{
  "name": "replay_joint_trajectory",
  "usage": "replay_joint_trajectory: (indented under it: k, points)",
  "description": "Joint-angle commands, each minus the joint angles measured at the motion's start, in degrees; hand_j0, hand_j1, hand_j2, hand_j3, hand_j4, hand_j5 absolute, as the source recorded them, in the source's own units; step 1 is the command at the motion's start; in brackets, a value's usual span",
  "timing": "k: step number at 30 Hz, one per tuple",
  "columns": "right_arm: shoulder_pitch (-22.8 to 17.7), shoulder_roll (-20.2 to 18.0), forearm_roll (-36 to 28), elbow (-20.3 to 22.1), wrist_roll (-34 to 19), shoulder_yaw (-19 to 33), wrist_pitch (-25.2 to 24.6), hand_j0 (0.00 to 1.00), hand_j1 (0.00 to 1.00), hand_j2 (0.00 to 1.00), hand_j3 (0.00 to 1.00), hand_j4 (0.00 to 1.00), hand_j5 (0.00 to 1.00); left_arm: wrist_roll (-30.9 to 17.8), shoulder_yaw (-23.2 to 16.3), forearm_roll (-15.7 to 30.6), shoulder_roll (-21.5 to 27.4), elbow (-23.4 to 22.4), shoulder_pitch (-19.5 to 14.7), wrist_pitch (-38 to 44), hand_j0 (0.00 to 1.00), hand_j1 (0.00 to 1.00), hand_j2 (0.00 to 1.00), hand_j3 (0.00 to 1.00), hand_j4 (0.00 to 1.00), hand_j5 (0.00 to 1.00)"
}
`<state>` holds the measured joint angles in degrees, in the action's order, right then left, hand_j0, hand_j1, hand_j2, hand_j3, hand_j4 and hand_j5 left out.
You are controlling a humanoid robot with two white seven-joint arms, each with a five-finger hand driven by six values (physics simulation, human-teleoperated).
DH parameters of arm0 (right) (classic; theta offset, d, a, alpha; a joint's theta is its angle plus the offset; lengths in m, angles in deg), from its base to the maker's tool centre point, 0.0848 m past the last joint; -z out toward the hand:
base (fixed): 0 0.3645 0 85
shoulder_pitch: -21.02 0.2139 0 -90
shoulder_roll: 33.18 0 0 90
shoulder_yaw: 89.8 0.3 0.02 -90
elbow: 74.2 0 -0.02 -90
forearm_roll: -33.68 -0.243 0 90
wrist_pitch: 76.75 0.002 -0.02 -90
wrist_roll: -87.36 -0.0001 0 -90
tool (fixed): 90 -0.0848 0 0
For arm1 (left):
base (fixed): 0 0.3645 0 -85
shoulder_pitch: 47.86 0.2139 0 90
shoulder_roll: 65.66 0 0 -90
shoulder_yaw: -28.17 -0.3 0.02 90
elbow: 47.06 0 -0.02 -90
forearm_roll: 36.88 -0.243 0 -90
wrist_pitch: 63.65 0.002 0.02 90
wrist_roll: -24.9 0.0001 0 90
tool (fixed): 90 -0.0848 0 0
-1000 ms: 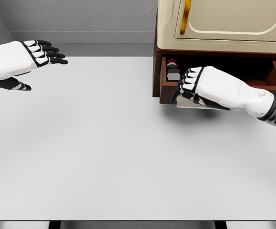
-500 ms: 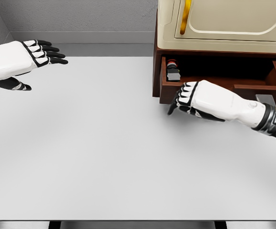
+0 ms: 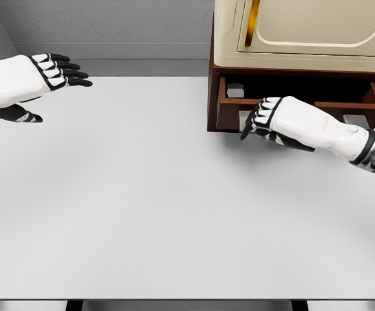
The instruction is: Put the switch into the drawer with left arm, and close the drawer with right arm
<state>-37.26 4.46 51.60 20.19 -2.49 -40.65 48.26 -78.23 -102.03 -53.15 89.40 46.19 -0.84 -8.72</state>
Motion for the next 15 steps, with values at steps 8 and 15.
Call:
replay_joint_trajectory:
  k: [8, 15]
  points:
    - [0.09, -0.47, -0.95, 6.86, 0.11, 3.59, -0.01, 0.5, 0.5, 0.5, 0.5, 0.5, 0.5, 0.03, 0.3, 0.27, 0.07, -0.01, 0.0, 0.07, 1.0, 1.0, 1.0, 1.0, 1.0, 1.0]
    - [-3.77, -0.56, -0.77, 7.04, -0.16, 2.97, -0.01, 0.5, 0.5, 0.5, 0.5, 0.5, 0.5, 0.03, 0.3, 0.27, 0.07, -0.01, 0.0, 0.07, 1.0, 1.0, 1.0, 1.0, 1.0, 1.0]
